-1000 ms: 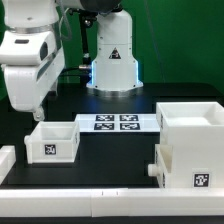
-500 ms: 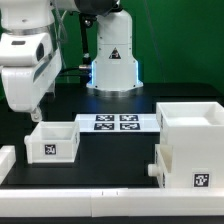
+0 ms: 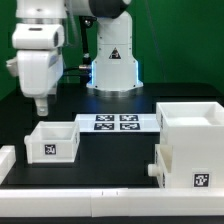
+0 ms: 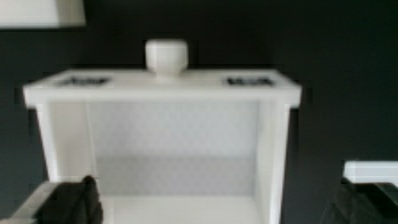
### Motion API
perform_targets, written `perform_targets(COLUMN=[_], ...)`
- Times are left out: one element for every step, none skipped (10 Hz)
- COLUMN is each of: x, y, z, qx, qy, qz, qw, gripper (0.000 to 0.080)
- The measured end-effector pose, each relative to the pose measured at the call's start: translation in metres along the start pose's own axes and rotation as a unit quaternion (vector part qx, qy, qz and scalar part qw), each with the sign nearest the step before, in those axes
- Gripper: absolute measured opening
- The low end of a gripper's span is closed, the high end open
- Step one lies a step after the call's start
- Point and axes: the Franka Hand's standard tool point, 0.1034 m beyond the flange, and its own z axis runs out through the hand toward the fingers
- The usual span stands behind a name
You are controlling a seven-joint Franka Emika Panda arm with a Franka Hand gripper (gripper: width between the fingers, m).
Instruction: Assemble drawer
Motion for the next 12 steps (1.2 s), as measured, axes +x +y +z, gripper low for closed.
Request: perform_targets(x=[0.007,0.009,0.007,0.007,0.006,0.005,0.006,0.008,0.006,0.005,0.004,-0.003], y=[-0.002,-0.005,-0.005,-0.005,-0.008,-0.019,-0.023,-0.026,-0.027,-0.027,-0.028,-0.031], z=[0.003,0.006,0.006,0.006,0.007,0.01,0.014,0.017,0.017,0.017,0.017,0.016], qx=[-0.001,0.01,0.011,0.011,0.02,0.057,0.069,0.076,0.077,0.077,0.077,0.08], qy=[0.0,0.003,0.0,-0.001,0.0,0.008,0.011,0.014,0.015,0.014,0.019,0.041], qz=[-0.007,0.015,0.011,0.012,0.014,0.016,0.015,0.01,0.008,0.01,0.005,0.011], qw=[1.0,1.0,1.0,1.0,1.0,0.998,0.997,0.997,0.997,0.997,0.997,0.996], gripper=[0.0649,0.0649,0.0649,0.0649,0.0649,0.0649,0.0649,0.0649,0.0649,0.0649,0.0649,0.0649])
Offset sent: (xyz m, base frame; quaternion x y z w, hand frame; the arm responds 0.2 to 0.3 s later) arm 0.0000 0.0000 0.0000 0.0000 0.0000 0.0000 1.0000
